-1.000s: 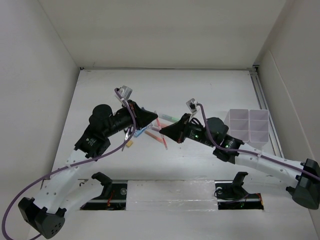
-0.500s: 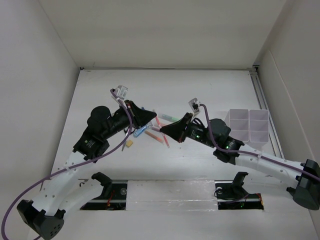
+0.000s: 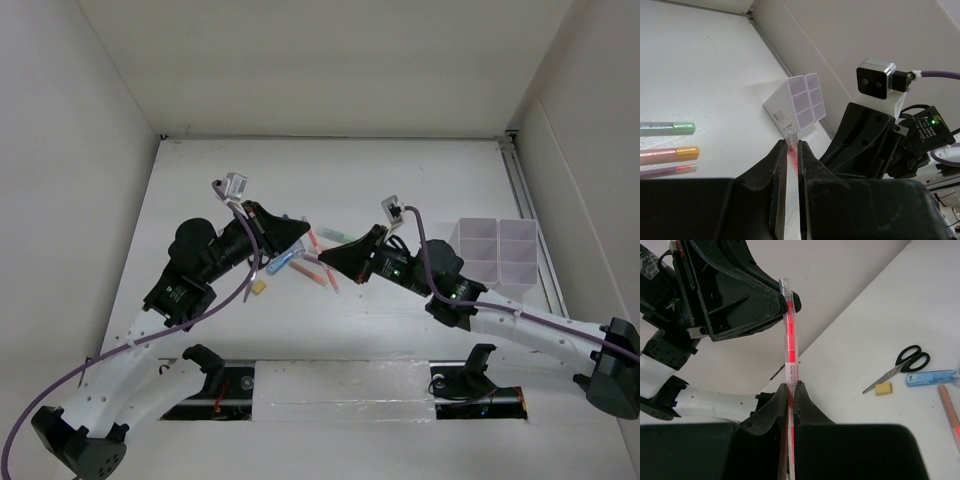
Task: Sort the stationery into containers
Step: Cap the pen
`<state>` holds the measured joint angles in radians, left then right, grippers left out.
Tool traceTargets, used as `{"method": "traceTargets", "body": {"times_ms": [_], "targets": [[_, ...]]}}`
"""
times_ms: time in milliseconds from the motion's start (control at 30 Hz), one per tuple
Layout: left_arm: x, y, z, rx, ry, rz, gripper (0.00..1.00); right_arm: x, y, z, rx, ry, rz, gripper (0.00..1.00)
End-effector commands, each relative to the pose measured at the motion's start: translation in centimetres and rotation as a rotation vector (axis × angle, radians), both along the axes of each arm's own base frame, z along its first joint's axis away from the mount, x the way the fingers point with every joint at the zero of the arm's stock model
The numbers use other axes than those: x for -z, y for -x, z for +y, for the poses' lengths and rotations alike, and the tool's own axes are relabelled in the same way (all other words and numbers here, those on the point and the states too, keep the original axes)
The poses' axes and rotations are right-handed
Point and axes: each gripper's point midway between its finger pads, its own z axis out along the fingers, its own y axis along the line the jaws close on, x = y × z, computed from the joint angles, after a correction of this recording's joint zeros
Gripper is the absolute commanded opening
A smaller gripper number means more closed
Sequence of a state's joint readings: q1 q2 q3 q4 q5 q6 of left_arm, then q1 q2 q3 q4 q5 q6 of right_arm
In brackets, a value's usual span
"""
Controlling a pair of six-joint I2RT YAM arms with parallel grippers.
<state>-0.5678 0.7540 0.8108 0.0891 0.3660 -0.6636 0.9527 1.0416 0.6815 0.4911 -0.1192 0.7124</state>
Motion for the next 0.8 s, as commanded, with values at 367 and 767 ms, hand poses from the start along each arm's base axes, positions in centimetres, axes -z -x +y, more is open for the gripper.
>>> {"method": "traceTargets", "body": {"times_ms": [367, 767], "targets": [[0.8, 0.1, -0.1, 0.009, -0.012, 0.001, 0.00, -5.2, 0.4, 0.7, -0.009, -0.176, -0.088, 0.00], [1.0, 0.2, -0.2, 0.020, -0.030, -0.008, 0.00, -5.3, 0.6, 0.7, -0.021, -0.184, -0.098, 0.00]]}}
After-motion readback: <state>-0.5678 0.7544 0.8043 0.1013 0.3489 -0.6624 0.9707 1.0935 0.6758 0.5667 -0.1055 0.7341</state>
